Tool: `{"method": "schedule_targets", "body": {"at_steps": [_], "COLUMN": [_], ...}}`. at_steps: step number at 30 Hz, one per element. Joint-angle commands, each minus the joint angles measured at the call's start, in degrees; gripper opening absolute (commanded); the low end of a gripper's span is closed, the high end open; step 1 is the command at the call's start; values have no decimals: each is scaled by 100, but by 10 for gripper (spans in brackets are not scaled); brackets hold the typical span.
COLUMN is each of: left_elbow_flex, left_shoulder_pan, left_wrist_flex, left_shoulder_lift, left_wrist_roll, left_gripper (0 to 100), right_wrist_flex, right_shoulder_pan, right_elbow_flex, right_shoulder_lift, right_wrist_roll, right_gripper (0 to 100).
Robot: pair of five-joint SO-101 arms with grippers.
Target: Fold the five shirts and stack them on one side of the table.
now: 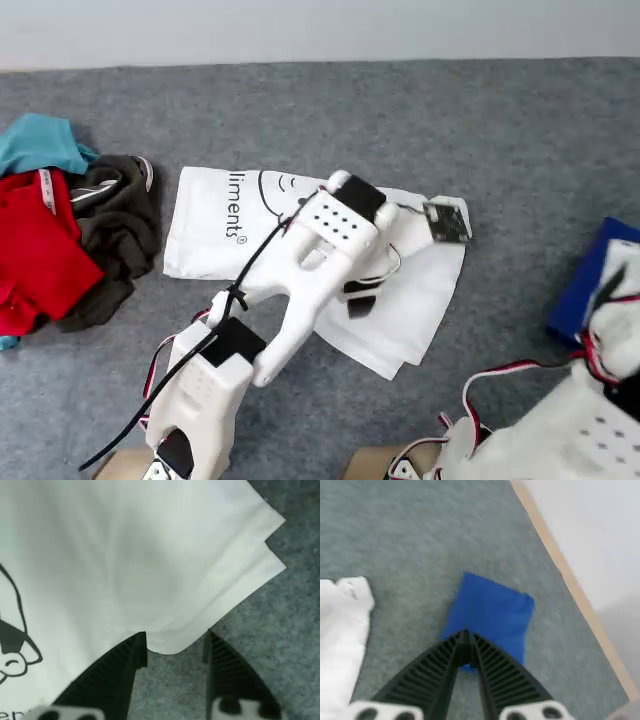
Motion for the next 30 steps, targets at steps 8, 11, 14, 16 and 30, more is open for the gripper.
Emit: {"method": "schedule_targets", "body": {"at_steps": [8,11,14,16,30], "left_elbow_flex": [673,734,708,699,207], "left_shoulder_pan": [677,765,730,730,730], "left_wrist_flex": [88,-114,-360,-440,-624], "left_shoulder_lift": [-308,-290,-9,229,1037], "left_wrist_roll": [-976,-985,-985,-985,-958], "left_gripper": [204,205,224,224,221], "right_wrist_flex": [277,277,277,286,286], "right_shoulder_pan": [418,418,418,418,418], "right_elbow_flex": [-18,-18,-18,-18,-18], "right_shoulder_lift": [-778,-945,-1059,-1112,-1165], "right_wrist_roll": [413,422,422,422,615], "right_gripper": [14,15,15,15,15]}}
